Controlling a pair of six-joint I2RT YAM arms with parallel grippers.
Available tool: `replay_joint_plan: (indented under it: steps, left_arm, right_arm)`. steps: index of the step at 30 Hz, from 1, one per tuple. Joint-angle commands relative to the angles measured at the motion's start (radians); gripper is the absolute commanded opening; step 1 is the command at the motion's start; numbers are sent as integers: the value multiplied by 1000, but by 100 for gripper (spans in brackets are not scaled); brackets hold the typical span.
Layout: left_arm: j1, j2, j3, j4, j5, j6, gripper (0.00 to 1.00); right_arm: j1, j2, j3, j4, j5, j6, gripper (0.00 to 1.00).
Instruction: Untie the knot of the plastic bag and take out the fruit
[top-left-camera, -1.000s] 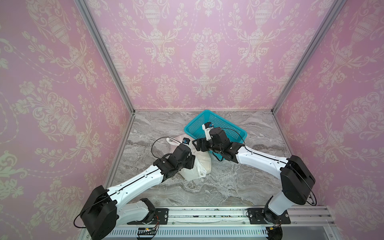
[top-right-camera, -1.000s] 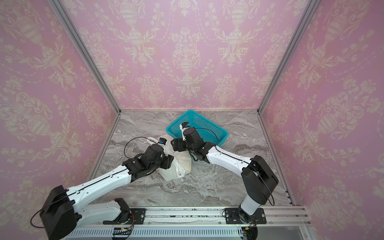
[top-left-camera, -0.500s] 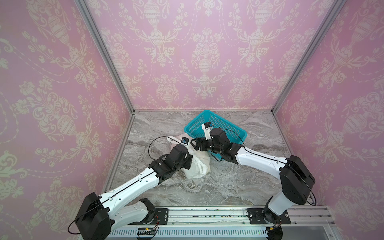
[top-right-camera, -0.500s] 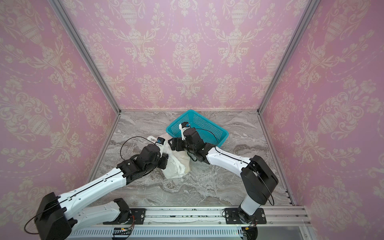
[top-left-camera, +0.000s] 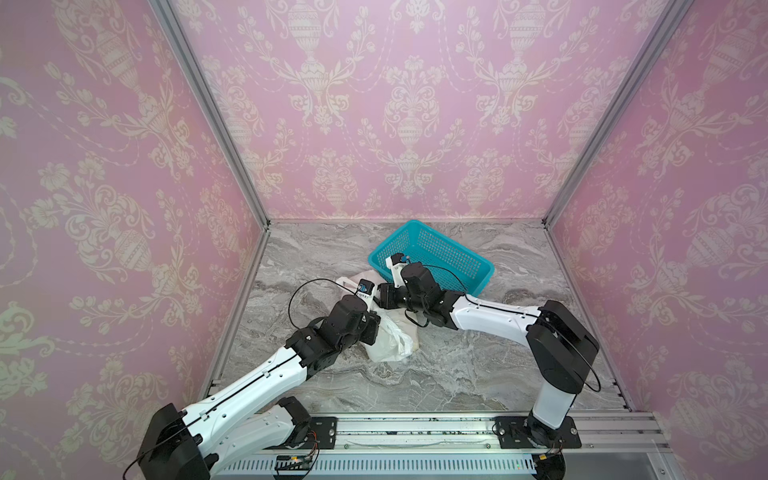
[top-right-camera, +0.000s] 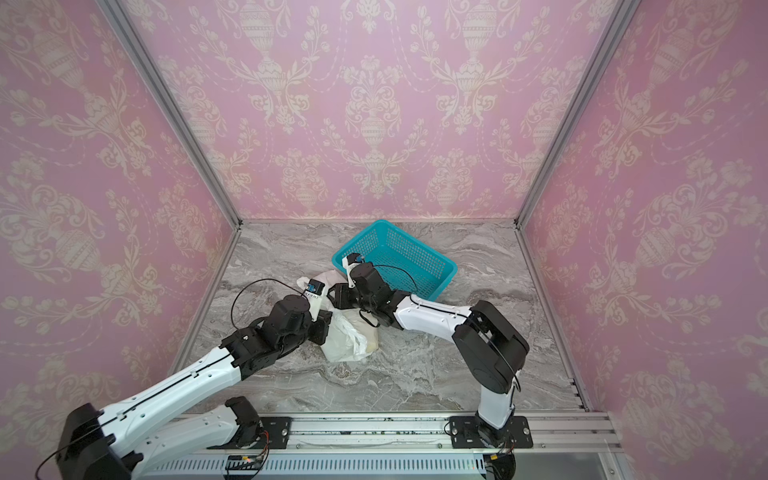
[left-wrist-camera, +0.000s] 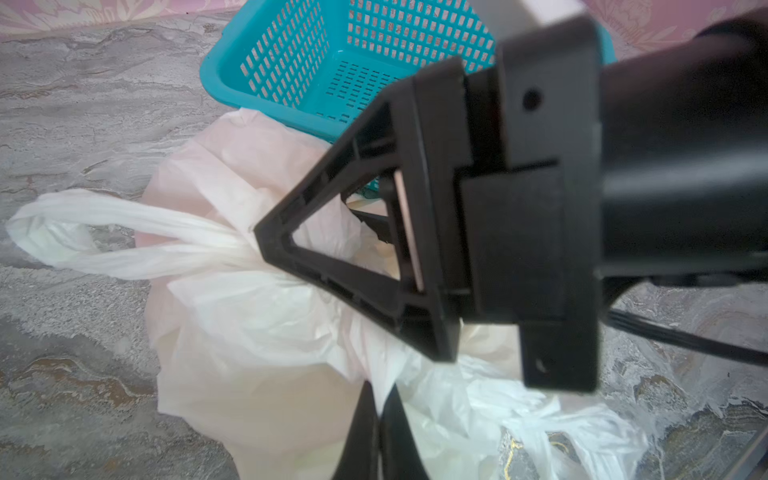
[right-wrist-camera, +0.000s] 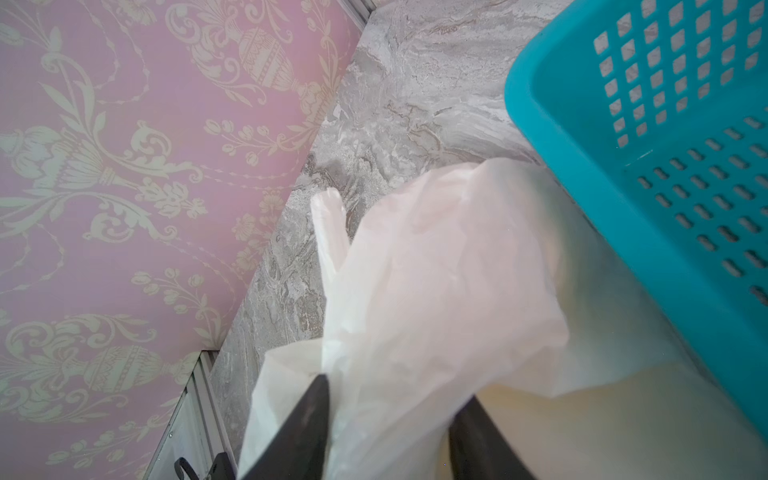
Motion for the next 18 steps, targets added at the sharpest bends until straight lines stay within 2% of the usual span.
replay_joint_plan:
  steps: [1, 2, 3, 8, 12, 18]
  left_arm:
    - [-8, -19, -11, -1, -12, 29, 0]
    - [-8, -16, -10, -5, -20, 29, 0]
    - [-7, -14, -9, -11, -34, 28, 0]
    - [-6, -19, -7, -44, -134, 21, 0]
    - [3, -39, 1, -78, -249, 6, 0]
    - [91, -115, 41, -132, -311, -17, 0]
  right_arm:
    - [-6, 4, 29, -5, 71, 16, 17]
    - [-5, 1, 32, -11, 89, 13, 5]
    - [-5, -3, 35, -25, 110, 11, 0]
    - [-9, -52, 22, -58, 195, -13, 0]
    - [-8, -126, -63, -31, 254, -25, 0]
    - [-8, -226, -158, 7, 331, -24, 0]
